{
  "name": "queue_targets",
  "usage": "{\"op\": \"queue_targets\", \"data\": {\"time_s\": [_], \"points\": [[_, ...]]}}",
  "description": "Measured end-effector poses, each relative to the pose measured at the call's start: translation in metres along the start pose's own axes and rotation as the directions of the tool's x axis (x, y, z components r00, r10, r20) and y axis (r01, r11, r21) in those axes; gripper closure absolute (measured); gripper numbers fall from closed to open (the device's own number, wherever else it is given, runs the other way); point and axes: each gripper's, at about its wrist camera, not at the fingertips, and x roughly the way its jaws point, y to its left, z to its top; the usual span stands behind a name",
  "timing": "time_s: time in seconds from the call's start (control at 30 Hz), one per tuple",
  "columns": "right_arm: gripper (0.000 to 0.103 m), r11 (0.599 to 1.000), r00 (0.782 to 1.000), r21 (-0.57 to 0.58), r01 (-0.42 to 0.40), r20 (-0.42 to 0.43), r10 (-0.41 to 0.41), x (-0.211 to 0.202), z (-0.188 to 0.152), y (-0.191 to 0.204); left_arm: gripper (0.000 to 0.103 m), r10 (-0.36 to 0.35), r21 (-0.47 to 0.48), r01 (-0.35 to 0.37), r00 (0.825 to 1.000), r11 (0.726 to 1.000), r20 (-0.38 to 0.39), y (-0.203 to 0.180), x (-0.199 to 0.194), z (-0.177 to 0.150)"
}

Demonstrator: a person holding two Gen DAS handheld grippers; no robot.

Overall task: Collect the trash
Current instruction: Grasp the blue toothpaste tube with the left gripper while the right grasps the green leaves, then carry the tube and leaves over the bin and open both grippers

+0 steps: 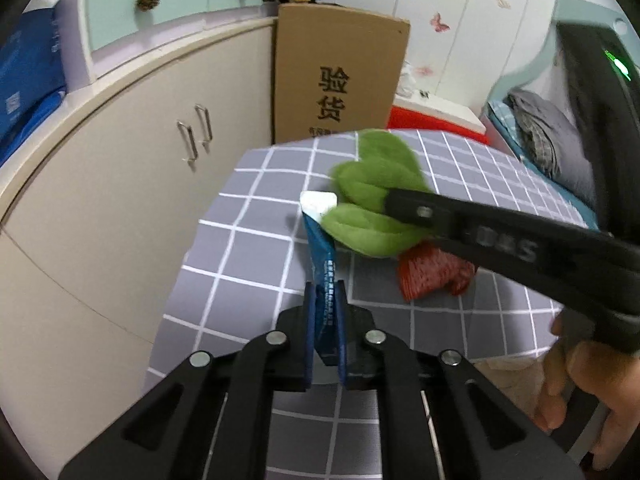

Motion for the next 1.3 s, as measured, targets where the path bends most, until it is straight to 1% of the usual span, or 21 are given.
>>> {"op": "queue_targets", "data": {"time_s": [0.1, 0.2, 0.37, 0.5, 0.6, 0.7, 0.77, 0.8, 0.87, 0.9, 0.93, 0.97, 1.03, 1.07, 1.1, 1.13, 1.17, 1.2, 1.23, 1.27, 1.3], "points": [[0.084, 0.999, 0.998, 0.031, -0.022, 0.066, 0.02, -0.03, 0.001, -0.01, 0.095, 0.008, -0.027, -0.007, 0.999, 1.0, 0.039, -0.001, -0.016, 0.004], [0.084, 0.999, 0.992, 0.037, -0.033, 0.12, 0.028, -0.061, 0.002, -0.02, 0.095, 0.004, -0.038, -0.001, 0.998, 0.999, 0.067, -0.008, -0.033, 0.008], [0.084, 0.998, 0.977, 0.038, -0.059, 0.208, 0.05, -0.128, -0.01, -0.039, 0.095, -0.031, -0.022, 0.034, 0.992, 0.999, 0.124, -0.039, -0.07, 0.011], [0.084, 0.996, 0.959, 0.054, -0.068, 0.278, 0.05, -0.188, -0.03, -0.066, 0.095, -0.096, 0.027, 0.093, 0.982, 0.995, 0.164, -0.082, -0.1, 0.006], [0.084, 0.996, 0.943, 0.071, -0.058, 0.331, 0.032, -0.235, -0.054, -0.093, 0.095, -0.161, 0.083, 0.148, 0.97, 0.986, 0.182, -0.127, -0.121, -0.001], [0.084, 0.993, 0.926, 0.109, -0.049, 0.377, 0.004, -0.28, -0.087, -0.127, 0.095, -0.233, 0.149, 0.206, 0.954, 0.967, 0.187, -0.181, -0.139, -0.014], [0.084, 0.987, 0.913, 0.155, -0.039, 0.406, -0.028, -0.311, -0.115, -0.158, 0.095, -0.284, 0.204, 0.248, 0.943, 0.947, 0.175, -0.228, -0.146, -0.025], [0.084, 0.984, 0.908, 0.173, -0.036, 0.417, -0.041, -0.321, -0.125, -0.169, 0.095, -0.306, 0.231, 0.265, 0.938, 0.936, 0.162, -0.248, -0.147, -0.031], [0.084, 0.976, 0.893, 0.219, 0.002, 0.438, -0.1, -0.346, -0.153, -0.197, 0.095, -0.346, 0.272, 0.302, 0.929, 0.914, 0.132, -0.288, -0.147, -0.044], [0.084, 0.97, 0.884, 0.243, 0.019, 0.449, -0.13, -0.357, -0.167, -0.21, 0.095, -0.371, 0.303, 0.325, 0.923, 0.896, 0.106, -0.315, -0.145, -0.054], [0.084, 0.96, 0.874, 0.275, 0.04, 0.457, -0.168, -0.371, -0.186, -0.228, 0.095, -0.386, 0.319, 0.343, 0.918, 0.884, 0.084, -0.332, -0.143, -0.06], [0.084, 0.953, 0.868, 0.298, 0.051, 0.459, -0.19, -0.379, -0.199, -0.24, 0.095, -0.401, 0.335, 0.359, 0.914, 0.871, 0.061, -0.349, -0.14, -0.067], [0.084, 0.934, 0.852, 0.352, 0.065, 0.467, -0.235, -0.397, -0.228, -0.266, 0.095, -0.432, 0.375, 0.399, 0.902, 0.837, 0.005, -0.39, -0.134, -0.086], [0.084, 0.919, 0.843, 0.386, 0.083, 0.464, -0.271, -0.406, -0.247, -0.281, 0.095, -0.447, 0.391, 0.422, 0.894, 0.818, -0.03, -0.41, -0.129, -0.096], [0.084, 0.904, 0.837, 0.416, 0.095, 0.459, -0.299, -0.413, -0.263, -0.295, 0.095, -0.458, 0.4, 0.439, 0.887, 0.804, -0.055, -0.423, -0.124, -0.102], [0.084, 0.894, 0.833, 0.438, 0.1, 0.455, -0.316, -0.416, -0.275, -0.303, 0.095, -0.472, 0.41, 0.465, 0.877, 0.785, -0.092, -0.443, -0.119, -0.114], [0.084, 0.874, 0.828, 0.474, 0.108, 0.443, -0.343, -0.42, -0.295, -0.318, 0.095, -0.478, 0.417, 0.482, 0.87, 0.771, -0.121, -0.458, -0.113, -0.123], [0.084, 0.858, 0.826, 0.502, 0.112, 0.432, -0.361, -0.422, -0.31, -0.329, 0.095, -0.485, 0.421, 0.499, 0.862, 0.758, -0.149, -0.472, -0.108, -0.132], [0.084, 0.84, 0.824, 0.531, 0.113, 0.422, -0.378, -0.423, -0.326, -0.339, 0.095, -0.494, 0.421, 0.525, 0.848, 0.74, -0.19, -0.489, -0.1, -0.145], [0.084, 0.814, 0.824, 0.571, 0.108, 0.406, -0.395, -0.422, -0.347, -0.354, 0.095, -0.495, 0.421, 0.541, 0.84, 0.728, -0.222, -0.502, -0.093, -0.155], [0.084, 0.792, 0.825, 0.6, 0.111, 0.389, -0.41, -0.42, -0.361, -0.364, 0.095, -0.486, 0.432, 0.549, 0.835, 0.715, -0.257, -0.52, -0.083, -0.17]]}}
